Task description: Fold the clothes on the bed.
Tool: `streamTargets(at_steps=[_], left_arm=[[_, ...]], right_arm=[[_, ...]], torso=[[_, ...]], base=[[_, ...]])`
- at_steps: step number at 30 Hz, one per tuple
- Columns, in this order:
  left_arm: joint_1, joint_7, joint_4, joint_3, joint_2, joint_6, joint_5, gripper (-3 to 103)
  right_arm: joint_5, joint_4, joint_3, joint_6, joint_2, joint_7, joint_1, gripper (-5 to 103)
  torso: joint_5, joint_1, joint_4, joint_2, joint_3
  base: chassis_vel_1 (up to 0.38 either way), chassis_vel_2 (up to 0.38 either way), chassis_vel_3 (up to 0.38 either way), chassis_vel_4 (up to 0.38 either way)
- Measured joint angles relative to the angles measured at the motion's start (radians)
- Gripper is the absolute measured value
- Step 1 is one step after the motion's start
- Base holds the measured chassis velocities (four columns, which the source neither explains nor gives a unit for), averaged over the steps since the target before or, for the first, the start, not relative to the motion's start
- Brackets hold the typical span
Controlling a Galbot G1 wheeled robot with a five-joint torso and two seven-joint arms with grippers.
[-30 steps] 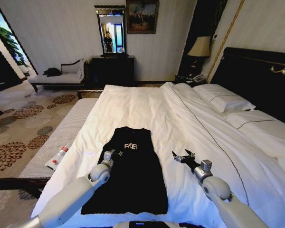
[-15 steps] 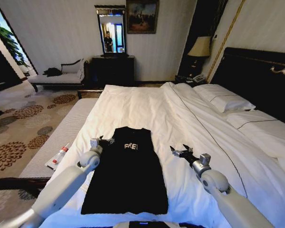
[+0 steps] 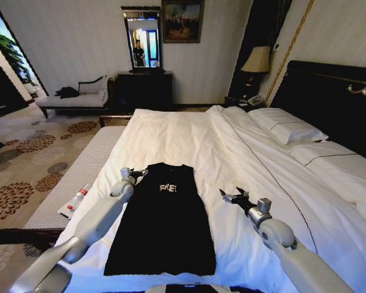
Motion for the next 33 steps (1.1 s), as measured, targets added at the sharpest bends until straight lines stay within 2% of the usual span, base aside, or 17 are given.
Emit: streamTargets(at_steps=[3, 12, 14, 15, 16, 17, 19, 20, 22, 24, 26, 29, 30, 32, 33], left_arm=[[-0.028, 0.054, 0.067, -0.013, -0.044, -0.022, 0.000, 90], [-0.083, 0.104, 0.219, -0.030, -0.156, -0.044, 0.029, 88], [-0.093, 0.105, 0.256, -0.034, -0.183, -0.049, 0.045, 80], [-0.093, 0.105, 0.256, -0.034, -0.183, -0.049, 0.045, 80], [-0.099, 0.105, 0.270, -0.034, -0.193, -0.050, 0.049, 74], [-0.106, 0.105, 0.289, -0.035, -0.204, -0.056, 0.056, 74], [-0.120, 0.110, 0.322, -0.035, -0.219, -0.075, 0.071, 64], [-0.120, 0.110, 0.322, -0.035, -0.219, -0.075, 0.071, 64], [-0.132, 0.115, 0.346, -0.034, -0.228, -0.091, 0.078, 53], [-0.138, 0.117, 0.352, -0.034, -0.229, -0.098, 0.079, 42], [-0.139, 0.117, 0.351, -0.033, -0.226, -0.099, 0.079, 42], [-0.139, 0.117, 0.349, -0.027, -0.215, -0.099, 0.079, 25], [-0.139, 0.117, 0.349, -0.027, -0.215, -0.099, 0.079, 25], [-0.139, 0.117, 0.350, -0.025, -0.211, -0.099, 0.079, 15], [-0.139, 0.117, 0.351, -0.025, -0.210, -0.099, 0.079, 15]], right_arm=[[0.004, 0.001, 0.000, -0.004, -0.005, 0.001, 0.000, 100], [0.021, 0.008, 0.017, -0.008, -0.023, 0.004, -0.011, 100], [0.024, 0.010, 0.025, -0.009, -0.024, 0.004, -0.017, 100], [0.024, 0.010, 0.025, -0.009, -0.024, 0.004, -0.017, 100], [0.025, 0.011, 0.029, -0.009, -0.024, 0.004, -0.019, 100], [0.027, 0.012, 0.032, -0.009, -0.026, 0.004, -0.021, 100], [0.031, 0.012, 0.037, -0.009, -0.027, 0.004, -0.022, 100], [0.031, 0.012, 0.037, -0.009, -0.027, 0.004, -0.022, 100], [0.033, 0.012, 0.040, -0.009, -0.027, 0.004, -0.023, 100], [0.034, 0.010, 0.041, -0.009, -0.027, 0.004, -0.025, 100], [0.034, 0.008, 0.041, -0.009, -0.028, 0.004, -0.024, 100], [0.037, -0.003, 0.024, -0.009, -0.029, 0.005, -0.007, 100], [0.037, -0.003, 0.024, -0.009, -0.029, 0.005, -0.007, 100], [0.057, -0.014, -0.002, -0.015, -0.032, 0.015, 0.021, 100], [0.075, -0.021, -0.017, -0.020, -0.034, 0.019, 0.038, 100]], torso=[[0.0001, 0.000, -0.0001, 0.000, 0.000], [0.0000, 0.000, -0.0001, 0.000, 0.000], [0.0000, 0.000, -0.0001, 0.000, 0.000], [0.0000, 0.000, -0.0001, 0.000, 0.000], [0.0000, 0.000, -0.0002, 0.000, 0.000], [0.0001, 0.000, -0.0002, 0.000, 0.000], [0.0000, 0.000, -0.0002, 0.000, 0.000], [0.0000, 0.000, -0.0002, 0.000, 0.000], [0.0000, 0.000, 0.0000, 0.000, 0.000], [0.0000, 0.000, -0.0001, 0.000, 0.000], [-0.0001, 0.000, -0.0002, 0.000, 0.000], [0.0000, 0.000, -0.0001, 0.000, 0.000], [0.0000, 0.000, -0.0001, 0.000, 0.000], [-0.0002, 0.000, -0.0002, 0.000, 0.000], [-0.0003, 0.000, -0.0001, 0.000, 0.000]], base=[[0.000, 0.000, 0.000, 0.000], [0.000, 0.000, 0.000, 0.000], [0.000, 0.000, 0.000, 0.000], [0.000, 0.000, 0.000, 0.000], [0.000, 0.000, 0.000, 0.000], [0.000, 0.000, 0.000, 0.000], [0.000, 0.000, 0.000, 0.000], [0.000, 0.000, 0.000, 0.000], [0.000, 0.000, 0.000, 0.000], [0.000, 0.000, 0.000, 0.000], [0.000, 0.000, 0.000, 0.000], [0.000, 0.000, 0.000, 0.000], [0.000, 0.000, 0.000, 0.000], [0.000, 0.000, 0.000, 0.000], [0.000, 0.000, 0.000, 0.000]])
